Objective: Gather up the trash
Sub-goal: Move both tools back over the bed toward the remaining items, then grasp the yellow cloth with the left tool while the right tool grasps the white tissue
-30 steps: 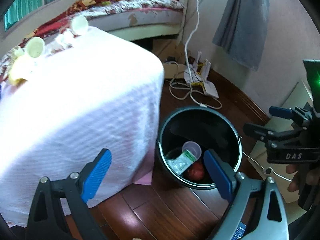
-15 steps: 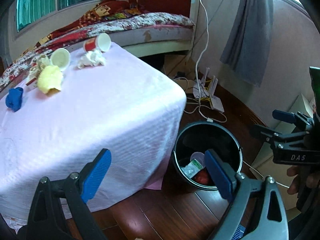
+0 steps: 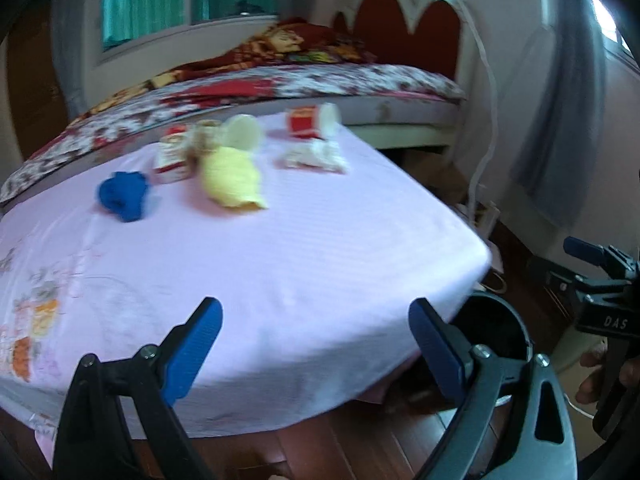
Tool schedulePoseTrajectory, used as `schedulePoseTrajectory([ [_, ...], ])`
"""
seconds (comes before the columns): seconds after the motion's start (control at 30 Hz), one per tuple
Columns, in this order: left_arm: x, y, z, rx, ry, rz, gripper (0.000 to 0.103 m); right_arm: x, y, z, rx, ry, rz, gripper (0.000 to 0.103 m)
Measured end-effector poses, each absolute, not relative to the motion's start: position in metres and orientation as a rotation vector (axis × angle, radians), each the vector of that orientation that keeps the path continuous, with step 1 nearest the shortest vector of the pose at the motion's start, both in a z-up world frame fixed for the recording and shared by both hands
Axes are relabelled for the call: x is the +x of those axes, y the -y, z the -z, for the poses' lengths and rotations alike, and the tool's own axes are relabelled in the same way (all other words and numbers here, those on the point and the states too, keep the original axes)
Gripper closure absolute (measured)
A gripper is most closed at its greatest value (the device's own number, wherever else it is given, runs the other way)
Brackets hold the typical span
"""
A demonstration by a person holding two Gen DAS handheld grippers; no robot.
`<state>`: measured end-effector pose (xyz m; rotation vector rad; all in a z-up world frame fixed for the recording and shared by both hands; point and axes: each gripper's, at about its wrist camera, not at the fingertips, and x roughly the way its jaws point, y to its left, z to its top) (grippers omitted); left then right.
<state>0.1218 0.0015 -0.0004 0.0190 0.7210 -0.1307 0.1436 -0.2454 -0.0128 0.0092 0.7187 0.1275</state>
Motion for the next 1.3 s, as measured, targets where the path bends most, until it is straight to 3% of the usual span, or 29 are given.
schedulePoseTrajectory([
  [0.37, 0.154, -0.082, -0.004, -0.064, -0.71, 0.029, 0.012, 0.194, 0.166, -0.006, -0.014, -0.691, -0.273, 0.0],
  [0.87, 0.286, -0.078, 0.021, -0.138, -0.778, 0.02, 0.017, 0.344, 0.124, 0.015, -0.138, -0.756, -0.356, 0.001],
  [1.07, 0.322, -0.08, 0.032, -0.147, -0.817, 0.025, 0.017, 0.391, 0.116, 0.038, -0.174, -0.811, -0.421, 0.013],
  [1.2, 0.337, -0.079, 0.039, -0.156, -0.85, 0.044, 0.028, 0.415, 0.106, 0.039, -0.185, -0.827, -0.457, 0.016],
  [1.3, 0.341, -0.077, 0.046, -0.152, -0.874, 0.052, 0.031, 0.432, 0.096, 0.044, -0.203, -0.852, -0.468, 0.026],
])
